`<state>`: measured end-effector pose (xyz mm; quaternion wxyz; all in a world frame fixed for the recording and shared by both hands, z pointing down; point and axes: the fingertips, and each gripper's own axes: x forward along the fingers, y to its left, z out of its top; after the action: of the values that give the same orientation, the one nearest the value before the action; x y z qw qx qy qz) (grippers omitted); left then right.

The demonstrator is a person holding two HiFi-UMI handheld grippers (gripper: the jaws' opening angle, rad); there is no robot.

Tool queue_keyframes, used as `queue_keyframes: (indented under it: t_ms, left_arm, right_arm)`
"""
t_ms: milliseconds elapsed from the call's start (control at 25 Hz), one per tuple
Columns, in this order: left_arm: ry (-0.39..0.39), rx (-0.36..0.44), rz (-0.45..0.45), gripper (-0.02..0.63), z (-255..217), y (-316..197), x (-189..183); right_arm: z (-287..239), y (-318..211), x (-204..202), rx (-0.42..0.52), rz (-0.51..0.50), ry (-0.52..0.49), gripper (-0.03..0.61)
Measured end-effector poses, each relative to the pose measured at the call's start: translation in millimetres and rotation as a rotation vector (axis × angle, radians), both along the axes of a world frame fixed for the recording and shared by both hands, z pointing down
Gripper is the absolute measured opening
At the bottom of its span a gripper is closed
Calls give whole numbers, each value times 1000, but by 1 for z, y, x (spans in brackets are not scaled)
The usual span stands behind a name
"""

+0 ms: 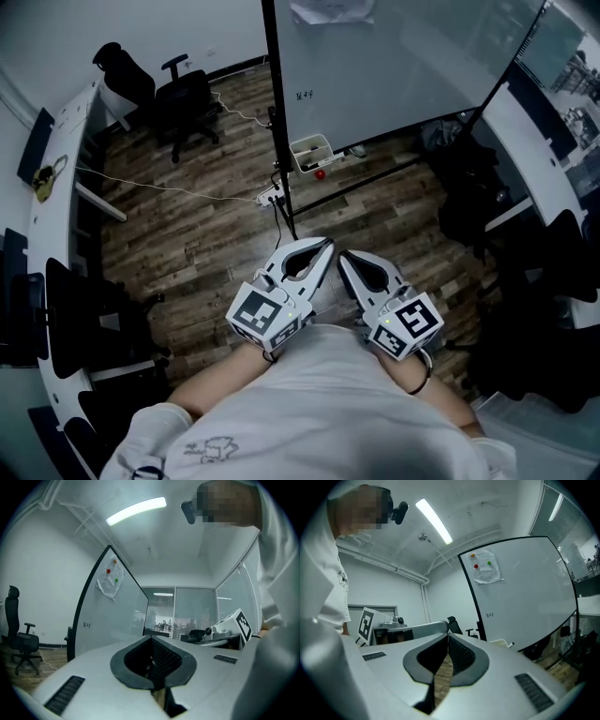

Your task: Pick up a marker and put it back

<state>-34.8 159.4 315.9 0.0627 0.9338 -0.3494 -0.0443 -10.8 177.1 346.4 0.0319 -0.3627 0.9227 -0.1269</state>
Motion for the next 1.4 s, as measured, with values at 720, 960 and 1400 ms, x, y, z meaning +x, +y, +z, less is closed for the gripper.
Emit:
queue_keyframes:
  t_ms: [720,960,1400]
  left_arm:
    - [17,-30,-70,6,19,-31,-92]
    - [23,-40,-130,6,19,-36,-112]
    - [5,-43,-172,6,23,-60,-111]
  right_arm:
    - [17,-36,-93,-53,-90,9,12]
    - [20,-41,-113,-54,-145,9,12]
    - [22,-66,-111,-69,-187,-7,12]
